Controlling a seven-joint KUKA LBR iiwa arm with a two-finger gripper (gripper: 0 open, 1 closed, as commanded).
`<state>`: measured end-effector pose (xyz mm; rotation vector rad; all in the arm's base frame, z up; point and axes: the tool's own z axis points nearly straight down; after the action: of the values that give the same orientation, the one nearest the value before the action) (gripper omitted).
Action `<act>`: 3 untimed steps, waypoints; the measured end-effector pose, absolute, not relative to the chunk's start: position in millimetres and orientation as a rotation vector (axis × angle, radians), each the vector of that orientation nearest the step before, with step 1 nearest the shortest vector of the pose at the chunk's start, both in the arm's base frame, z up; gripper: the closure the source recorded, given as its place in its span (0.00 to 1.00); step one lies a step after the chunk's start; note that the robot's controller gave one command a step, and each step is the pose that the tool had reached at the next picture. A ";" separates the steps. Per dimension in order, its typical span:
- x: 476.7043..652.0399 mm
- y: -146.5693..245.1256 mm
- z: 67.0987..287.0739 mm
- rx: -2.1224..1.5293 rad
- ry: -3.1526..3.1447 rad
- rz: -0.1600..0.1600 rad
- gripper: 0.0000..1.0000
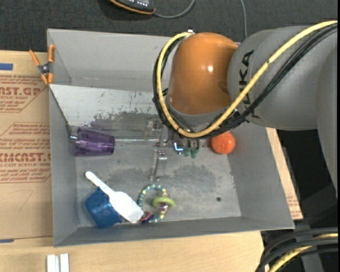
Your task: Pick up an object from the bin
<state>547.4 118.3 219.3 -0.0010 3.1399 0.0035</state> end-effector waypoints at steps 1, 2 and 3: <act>547.4 118.3 219.3 -0.001 3.140 0.003 0.00; 541.2 113.3 162.1 -0.112 3.135 0.004 0.00; 537.5 116.4 147.6 -0.102 3.138 0.005 0.00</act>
Offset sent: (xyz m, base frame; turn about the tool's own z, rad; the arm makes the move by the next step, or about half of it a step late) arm -0.0070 -0.0060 -0.0607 -0.0736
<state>537.5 116.4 147.6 -0.1019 3.1378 0.0051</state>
